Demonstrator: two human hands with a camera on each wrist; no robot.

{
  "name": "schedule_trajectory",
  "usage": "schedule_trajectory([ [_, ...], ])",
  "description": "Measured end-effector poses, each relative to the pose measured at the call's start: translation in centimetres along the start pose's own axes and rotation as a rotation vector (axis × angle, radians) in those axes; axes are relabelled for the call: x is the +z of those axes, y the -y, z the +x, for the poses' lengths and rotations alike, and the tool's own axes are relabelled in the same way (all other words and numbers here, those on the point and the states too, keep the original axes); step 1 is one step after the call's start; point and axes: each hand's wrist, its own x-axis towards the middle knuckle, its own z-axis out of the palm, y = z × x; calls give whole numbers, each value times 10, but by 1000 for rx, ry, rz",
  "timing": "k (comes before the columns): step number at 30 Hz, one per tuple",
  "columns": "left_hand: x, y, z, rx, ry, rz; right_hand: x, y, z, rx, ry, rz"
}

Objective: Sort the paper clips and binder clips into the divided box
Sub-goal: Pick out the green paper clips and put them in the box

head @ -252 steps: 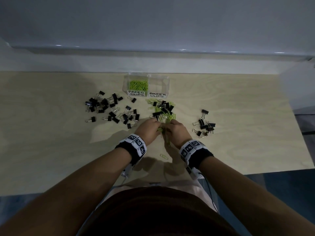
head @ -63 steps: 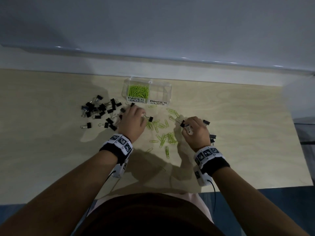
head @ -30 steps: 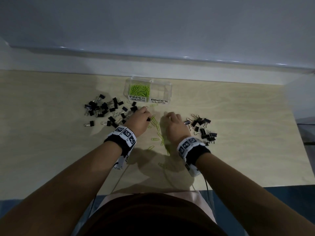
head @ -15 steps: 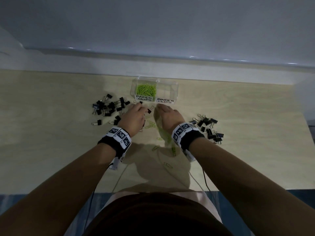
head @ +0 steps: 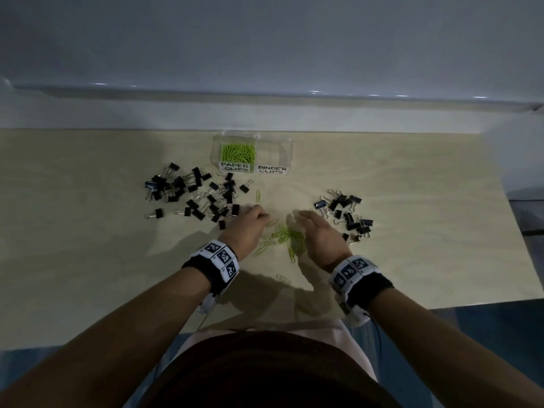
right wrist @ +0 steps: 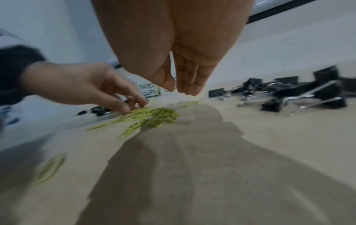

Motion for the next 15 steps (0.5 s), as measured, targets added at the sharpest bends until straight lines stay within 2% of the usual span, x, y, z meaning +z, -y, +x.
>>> schedule_trajectory([
  [2, 1, 0, -3, 52, -68, -16, -1, -7, 6, 110, -79, 0],
  [4, -4, 0, 0, 15, -120, -10, 3, -5, 9, 130, -57, -33],
  [6, -12, -2, 9, -43, -116, 31, 8, 2, 8, 116, 2, -50],
  [8, -18, -5, 18, -66, -68, 80, 12, 12, 2, 31, -5, -23],
  [11, -18, -5, 19, -3, 7, 140, 14, 21, -10, -149, -79, 61],
  [13, -15, -2, 10, 81, 20, 118, 10, 15, -17, -165, -100, 105],
  [15, -14, 3, -5, 169, 27, 64, 5, 5, -25, -108, -94, 109],
])
